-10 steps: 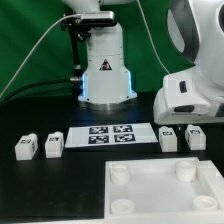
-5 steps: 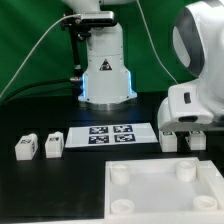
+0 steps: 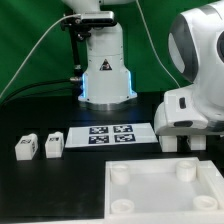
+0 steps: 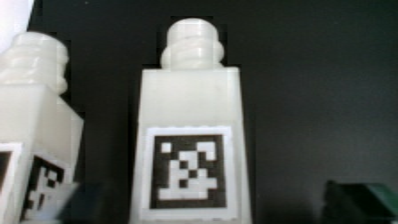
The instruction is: Assemble one leg
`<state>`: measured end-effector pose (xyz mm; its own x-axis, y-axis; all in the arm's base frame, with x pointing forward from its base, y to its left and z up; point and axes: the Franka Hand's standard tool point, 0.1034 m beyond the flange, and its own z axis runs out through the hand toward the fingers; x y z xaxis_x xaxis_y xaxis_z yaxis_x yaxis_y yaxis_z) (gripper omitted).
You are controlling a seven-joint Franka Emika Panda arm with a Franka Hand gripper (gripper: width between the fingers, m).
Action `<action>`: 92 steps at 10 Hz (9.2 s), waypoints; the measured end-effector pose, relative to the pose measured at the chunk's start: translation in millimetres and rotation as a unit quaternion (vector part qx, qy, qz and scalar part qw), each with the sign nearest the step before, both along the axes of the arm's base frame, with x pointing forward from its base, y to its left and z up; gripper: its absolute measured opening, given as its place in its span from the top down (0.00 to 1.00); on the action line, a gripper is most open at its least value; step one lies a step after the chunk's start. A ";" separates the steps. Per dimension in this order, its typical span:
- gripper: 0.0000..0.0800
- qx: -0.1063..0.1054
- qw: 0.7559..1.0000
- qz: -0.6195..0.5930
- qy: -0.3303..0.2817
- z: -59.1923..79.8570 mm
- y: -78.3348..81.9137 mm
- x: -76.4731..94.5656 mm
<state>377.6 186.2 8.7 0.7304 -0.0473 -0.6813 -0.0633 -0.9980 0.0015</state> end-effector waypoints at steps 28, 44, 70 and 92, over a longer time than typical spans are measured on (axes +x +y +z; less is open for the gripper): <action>0.63 0.039 0.746 0.041 -0.663 187.3 -89.7 218.1; 0.63 0.053 0.771 0.041 -0.633 84.2 -73.0 247.4; 0.19 0.046 0.840 0.006 -0.540 83.4 -74.3 251.0; 0.63 -0.163 0.768 -0.567 -0.248 69.9 -77.8 248.1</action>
Offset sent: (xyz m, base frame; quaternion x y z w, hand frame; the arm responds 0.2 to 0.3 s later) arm 0.0000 0.0000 0.0000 0.0000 0.0000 0.0000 1.0000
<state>625.7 108.4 78.6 0.2597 -0.9540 -0.1497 -0.9654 -0.2525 -0.0656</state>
